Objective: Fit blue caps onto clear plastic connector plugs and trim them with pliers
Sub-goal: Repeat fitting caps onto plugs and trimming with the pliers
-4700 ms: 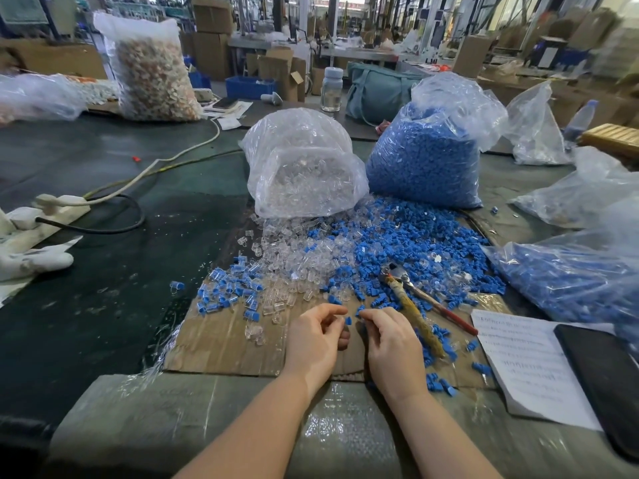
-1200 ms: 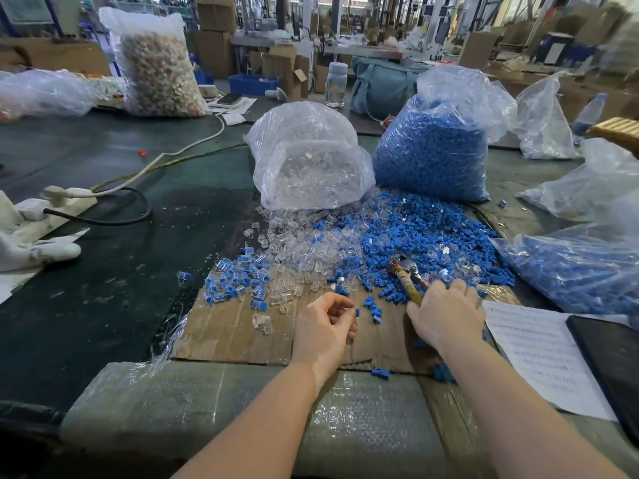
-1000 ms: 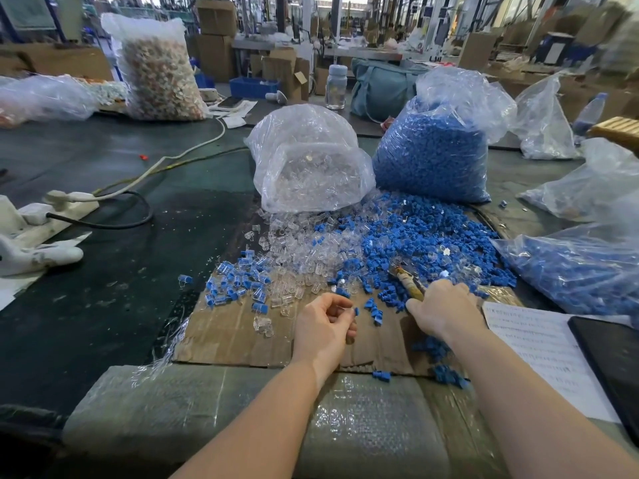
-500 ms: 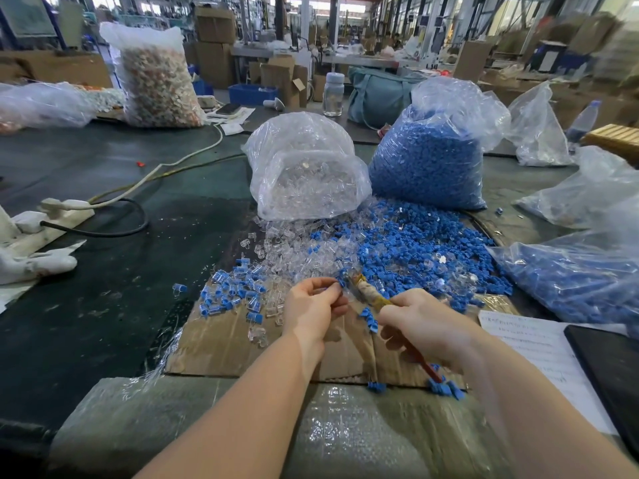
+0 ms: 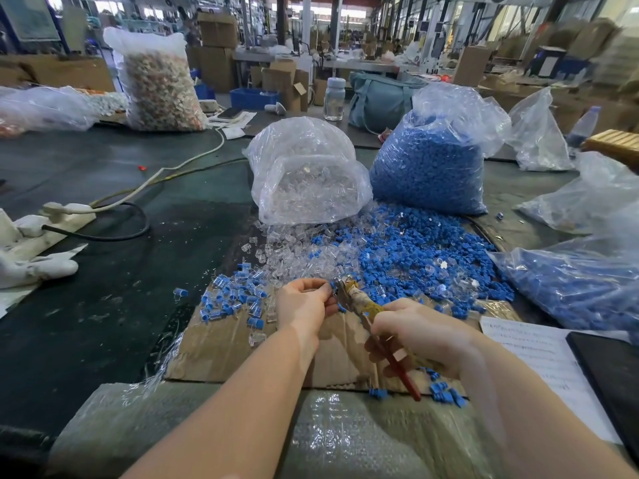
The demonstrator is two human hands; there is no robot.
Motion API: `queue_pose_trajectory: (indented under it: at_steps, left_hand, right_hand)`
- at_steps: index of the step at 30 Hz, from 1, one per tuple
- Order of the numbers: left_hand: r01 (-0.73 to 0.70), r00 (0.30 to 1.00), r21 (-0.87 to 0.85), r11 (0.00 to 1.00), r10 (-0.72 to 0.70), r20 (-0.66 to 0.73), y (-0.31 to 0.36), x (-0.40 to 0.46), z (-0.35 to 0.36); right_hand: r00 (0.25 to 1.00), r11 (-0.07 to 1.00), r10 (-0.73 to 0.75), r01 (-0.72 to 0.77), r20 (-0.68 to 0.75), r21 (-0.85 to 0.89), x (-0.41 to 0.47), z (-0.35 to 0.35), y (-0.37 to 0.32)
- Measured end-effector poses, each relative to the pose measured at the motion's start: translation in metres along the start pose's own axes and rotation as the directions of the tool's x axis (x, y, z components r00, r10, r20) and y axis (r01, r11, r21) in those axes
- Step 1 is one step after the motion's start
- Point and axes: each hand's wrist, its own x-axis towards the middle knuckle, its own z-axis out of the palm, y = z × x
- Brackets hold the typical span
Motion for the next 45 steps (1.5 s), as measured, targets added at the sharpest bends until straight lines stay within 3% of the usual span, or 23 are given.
queue_pose_trajectory:
  at_steps: [17,25,30,39,45]
  left_hand:
    - [0.029,1.0,0.056,0.998,-0.028,-0.015,0.005,-0.002,-0.005]
    - [0.068,0.997,0.049,0.997,-0.066,-0.034,0.006,-0.003,-0.005]
    - [0.161,0.987,0.005,0.987,-0.161,-0.008,0.012,-0.003,-0.005]
    - [0.135,0.99,-0.075,0.988,-0.138,-0.038,0.008,-0.006,-0.002]
    - [0.127,0.99,-0.1,0.987,-0.132,-0.047,0.008,-0.007,-0.001]
  right_hand:
    - [0.994,0.995,0.083,-0.078,0.065,-0.068,-0.002,0.001,-0.001]
    - [0.998,0.992,0.049,-0.044,0.042,-0.12,-0.001,0.0,-0.003]
    - [0.998,0.986,0.033,-0.023,0.059,-0.162,-0.004,0.001,-0.006]
    - [0.996,0.954,-0.09,0.085,-0.005,-0.288,-0.005,0.01,-0.007]
    - [0.992,0.964,-0.123,0.116,-0.013,-0.241,0.001,0.012,-0.002]
